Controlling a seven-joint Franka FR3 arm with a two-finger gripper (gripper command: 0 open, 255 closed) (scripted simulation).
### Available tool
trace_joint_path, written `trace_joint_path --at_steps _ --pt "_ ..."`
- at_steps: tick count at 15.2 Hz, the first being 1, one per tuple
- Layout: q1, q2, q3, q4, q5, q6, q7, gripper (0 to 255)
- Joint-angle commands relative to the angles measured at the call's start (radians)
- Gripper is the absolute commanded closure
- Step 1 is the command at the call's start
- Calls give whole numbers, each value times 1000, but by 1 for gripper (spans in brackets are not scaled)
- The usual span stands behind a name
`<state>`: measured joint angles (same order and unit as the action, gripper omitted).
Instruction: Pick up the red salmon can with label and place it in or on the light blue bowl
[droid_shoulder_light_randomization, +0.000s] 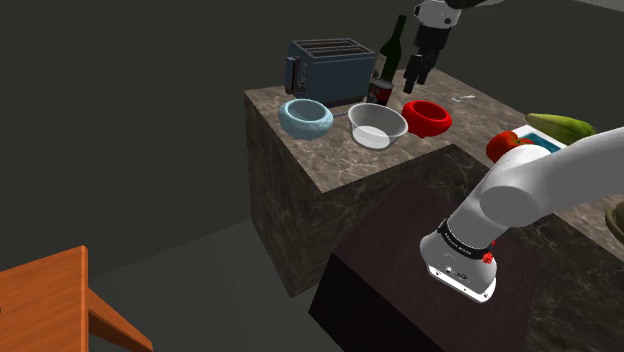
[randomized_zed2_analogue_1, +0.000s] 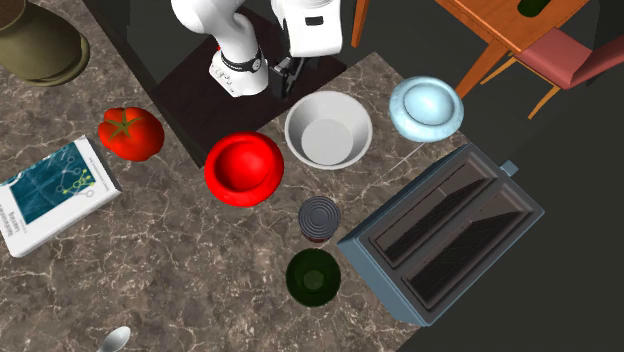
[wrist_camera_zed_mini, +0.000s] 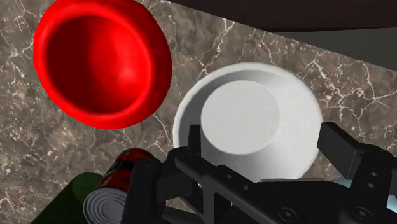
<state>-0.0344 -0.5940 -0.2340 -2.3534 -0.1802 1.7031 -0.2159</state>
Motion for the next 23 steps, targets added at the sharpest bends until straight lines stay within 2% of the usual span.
trace_joint_path --at_steps 1,5,9,17,23 --pt "-4 61 -37 27 -4 49 -32 0" --pt "-7 189 -109 94 9 136 -104 0" --pt "-8 328 -177 180 50 208 -186 0" --pt "-36 636 -277 410 224 288 -379 0" --pt "-40 663 -275 357 241 364 -390 0"
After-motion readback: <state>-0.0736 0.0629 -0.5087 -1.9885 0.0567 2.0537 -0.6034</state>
